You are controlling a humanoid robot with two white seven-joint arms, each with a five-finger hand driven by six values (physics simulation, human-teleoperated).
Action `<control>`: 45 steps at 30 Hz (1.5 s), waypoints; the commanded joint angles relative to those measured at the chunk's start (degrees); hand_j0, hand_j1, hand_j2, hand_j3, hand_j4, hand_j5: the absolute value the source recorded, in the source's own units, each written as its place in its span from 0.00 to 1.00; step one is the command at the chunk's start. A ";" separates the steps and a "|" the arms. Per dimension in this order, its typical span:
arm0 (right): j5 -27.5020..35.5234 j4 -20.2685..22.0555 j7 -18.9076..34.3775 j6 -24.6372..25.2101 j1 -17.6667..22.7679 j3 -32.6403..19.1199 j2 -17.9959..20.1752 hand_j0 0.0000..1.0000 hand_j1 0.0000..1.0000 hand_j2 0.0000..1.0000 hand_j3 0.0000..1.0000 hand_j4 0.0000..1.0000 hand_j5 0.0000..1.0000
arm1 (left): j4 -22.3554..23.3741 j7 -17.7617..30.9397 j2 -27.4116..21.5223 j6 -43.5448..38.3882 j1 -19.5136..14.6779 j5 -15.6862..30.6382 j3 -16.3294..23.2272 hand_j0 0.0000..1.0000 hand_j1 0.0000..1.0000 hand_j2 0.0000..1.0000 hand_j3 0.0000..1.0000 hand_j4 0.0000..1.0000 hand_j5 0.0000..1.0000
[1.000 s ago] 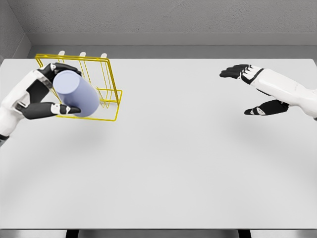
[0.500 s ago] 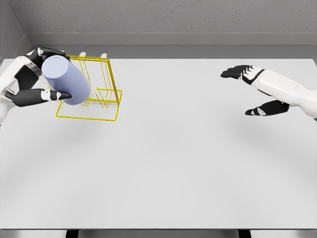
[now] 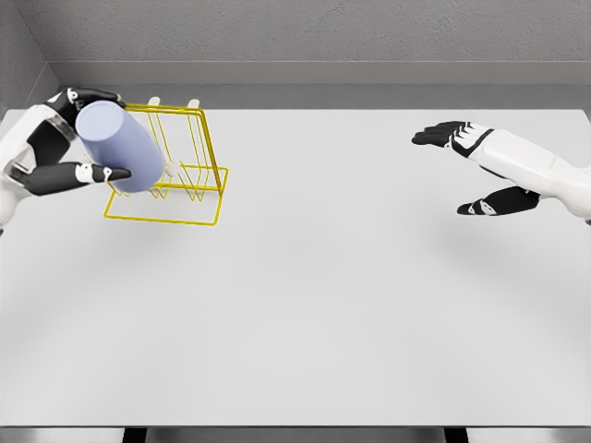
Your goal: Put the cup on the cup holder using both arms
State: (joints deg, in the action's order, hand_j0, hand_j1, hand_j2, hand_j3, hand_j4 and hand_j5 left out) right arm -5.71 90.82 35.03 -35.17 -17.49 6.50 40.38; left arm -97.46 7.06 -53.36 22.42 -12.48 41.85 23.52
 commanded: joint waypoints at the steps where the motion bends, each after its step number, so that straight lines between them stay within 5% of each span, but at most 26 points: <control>1: 0.44 -0.03 -0.03 0.17 0.00 0.00 0.05 1.00 1.00 1.00 1.00 1.00 1.00 | 0.25 -0.03 -0.08 -0.01 0.00 0.25 0.04 0.62 0.62 0.62 0.62 0.62 0.62; 27: 0.44 -0.21 -0.03 0.17 0.00 0.00 0.05 1.00 1.00 1.00 1.00 1.00 1.00 | 3.94 0.06 2.29 -0.10 -1.85 0.25 1.27 0.66 0.66 0.66 0.66 0.66 0.66; 29: 0.44 -0.47 -0.03 0.17 0.00 0.00 0.05 1.00 1.00 1.00 1.00 1.00 1.00 | 4.65 0.06 2.56 -0.19 -2.02 0.25 1.44 0.73 0.73 0.73 0.73 0.73 0.73; 31: 0.52 -0.47 -0.03 0.17 0.00 0.00 0.05 1.00 1.00 1.00 1.00 1.00 1.00 | 5.09 0.06 2.56 -0.19 -2.64 0.16 1.53 0.97 0.97 0.97 0.97 0.97 0.97; 32: 0.44 -0.47 -0.03 0.17 0.00 0.00 0.05 1.00 1.00 1.00 1.00 1.00 1.00 | 5.53 0.06 2.64 -0.19 -2.99 0.08 1.53 0.99 0.99 0.99 0.99 0.99 0.99; 45: 0.52 -0.47 -0.03 0.17 0.00 -0.08 0.05 1.00 1.00 1.00 1.00 1.00 1.00 | 6.14 0.06 2.56 -0.19 -4.04 -0.10 1.62 1.00 1.00 1.00 1.00 1.00 1.00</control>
State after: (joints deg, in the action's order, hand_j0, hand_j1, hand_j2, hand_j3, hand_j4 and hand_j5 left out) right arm -5.67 90.33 35.03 -35.17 -17.49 6.45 40.38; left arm -91.26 7.12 -50.73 22.24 -16.52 41.60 25.13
